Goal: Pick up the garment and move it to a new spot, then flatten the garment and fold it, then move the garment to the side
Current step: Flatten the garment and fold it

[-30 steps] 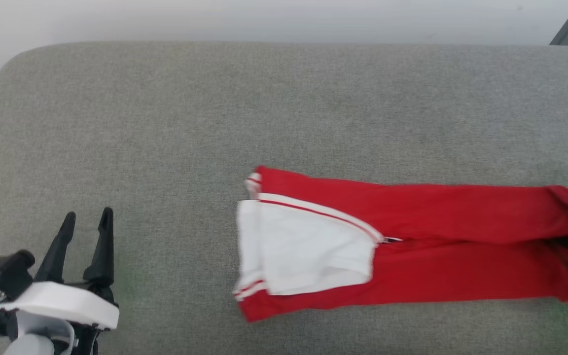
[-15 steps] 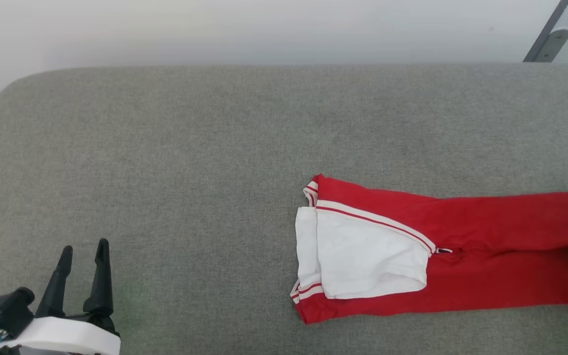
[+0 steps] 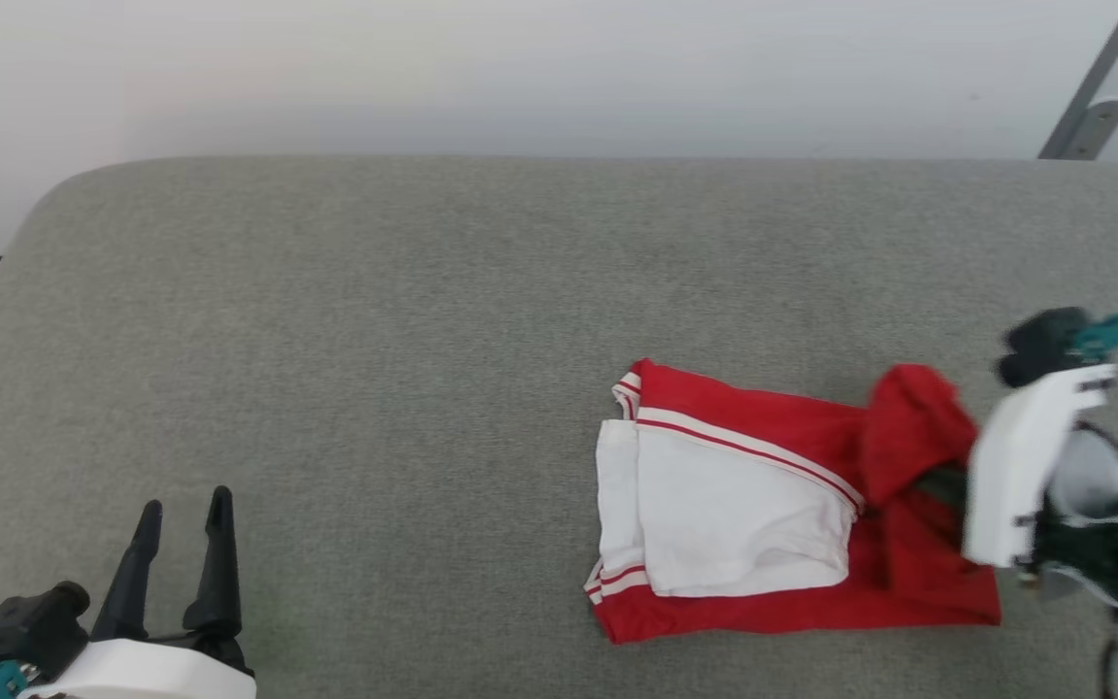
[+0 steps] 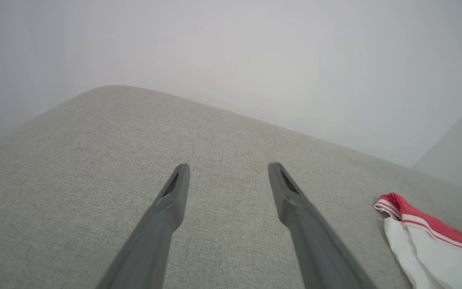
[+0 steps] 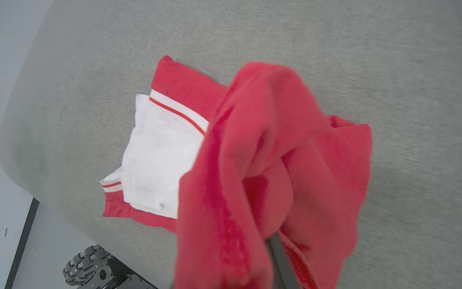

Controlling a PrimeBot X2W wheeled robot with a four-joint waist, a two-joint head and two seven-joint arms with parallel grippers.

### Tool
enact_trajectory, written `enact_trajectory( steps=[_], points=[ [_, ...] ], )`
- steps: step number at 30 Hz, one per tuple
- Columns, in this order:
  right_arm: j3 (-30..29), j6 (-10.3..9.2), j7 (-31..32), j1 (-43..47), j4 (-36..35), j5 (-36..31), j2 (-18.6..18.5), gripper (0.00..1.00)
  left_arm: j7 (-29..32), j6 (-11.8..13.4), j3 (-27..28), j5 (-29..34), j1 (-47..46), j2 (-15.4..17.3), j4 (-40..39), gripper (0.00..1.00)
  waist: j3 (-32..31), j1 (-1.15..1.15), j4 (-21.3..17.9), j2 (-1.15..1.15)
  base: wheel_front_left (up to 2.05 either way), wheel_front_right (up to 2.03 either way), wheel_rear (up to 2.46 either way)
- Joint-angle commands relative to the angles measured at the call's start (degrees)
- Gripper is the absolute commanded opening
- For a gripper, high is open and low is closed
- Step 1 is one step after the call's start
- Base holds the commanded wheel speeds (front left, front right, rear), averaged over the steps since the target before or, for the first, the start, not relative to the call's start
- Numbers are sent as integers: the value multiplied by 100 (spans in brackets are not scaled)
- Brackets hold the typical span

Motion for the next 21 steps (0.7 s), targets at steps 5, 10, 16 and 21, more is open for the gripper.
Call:
enact_trajectory(
  steps=[5,10,16,21],
  points=[
    [705,0,-161,-374,233,-38,282,0,-28,-37,-82,29,-165,-96,55,100,13,0,258,0,0,0,0],
    [1228,0,-391,-649,731,-100,424,36,-28,-38,-175,-34,-257,-142,93,100,30,0,457,0,0,0,0],
    [1411,0,-650,-843,973,75,338,100,-28,-35,-184,-134,-193,-99,95,100,-4,0,517,0,0,0,0],
    [1195,0,-861,-785,637,290,154,100,-28,-36,-76,-222,-68,-70,29,100,-59,0,407,0,0,0,0]
  ],
)
